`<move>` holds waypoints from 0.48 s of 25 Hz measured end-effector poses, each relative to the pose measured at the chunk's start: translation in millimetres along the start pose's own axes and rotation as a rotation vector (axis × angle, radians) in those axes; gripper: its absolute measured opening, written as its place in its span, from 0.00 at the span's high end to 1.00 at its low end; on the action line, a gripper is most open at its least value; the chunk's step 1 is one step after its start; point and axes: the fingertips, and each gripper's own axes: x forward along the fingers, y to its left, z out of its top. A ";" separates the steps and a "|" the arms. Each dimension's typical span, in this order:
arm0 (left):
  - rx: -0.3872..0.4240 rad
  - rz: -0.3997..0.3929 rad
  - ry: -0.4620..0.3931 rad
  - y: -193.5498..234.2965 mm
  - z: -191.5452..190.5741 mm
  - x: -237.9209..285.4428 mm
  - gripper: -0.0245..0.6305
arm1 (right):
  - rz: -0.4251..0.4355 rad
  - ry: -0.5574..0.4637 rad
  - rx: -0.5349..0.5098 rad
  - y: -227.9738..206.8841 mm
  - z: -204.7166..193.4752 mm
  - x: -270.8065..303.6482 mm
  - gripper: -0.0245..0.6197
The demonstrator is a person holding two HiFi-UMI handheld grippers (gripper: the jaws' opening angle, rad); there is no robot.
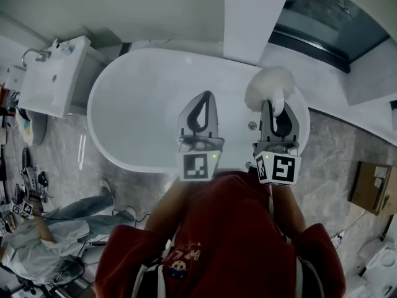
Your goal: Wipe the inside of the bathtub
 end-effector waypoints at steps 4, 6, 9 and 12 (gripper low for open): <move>0.004 0.003 -0.006 -18.8 3.3 -10.1 0.94 | 0.010 -0.003 -0.016 -9.2 1.8 -17.5 0.82; 0.013 0.000 -0.016 -36.6 6.7 -14.2 0.94 | 0.013 -0.006 -0.019 -21.4 2.6 -30.6 0.82; 0.006 0.002 -0.020 -40.1 6.8 -14.8 0.94 | 0.011 0.002 -0.027 -25.9 -1.8 -32.9 0.82; 0.001 0.001 -0.012 -45.2 5.4 -19.4 0.94 | 0.003 0.007 -0.024 -31.6 -7.7 -40.5 0.82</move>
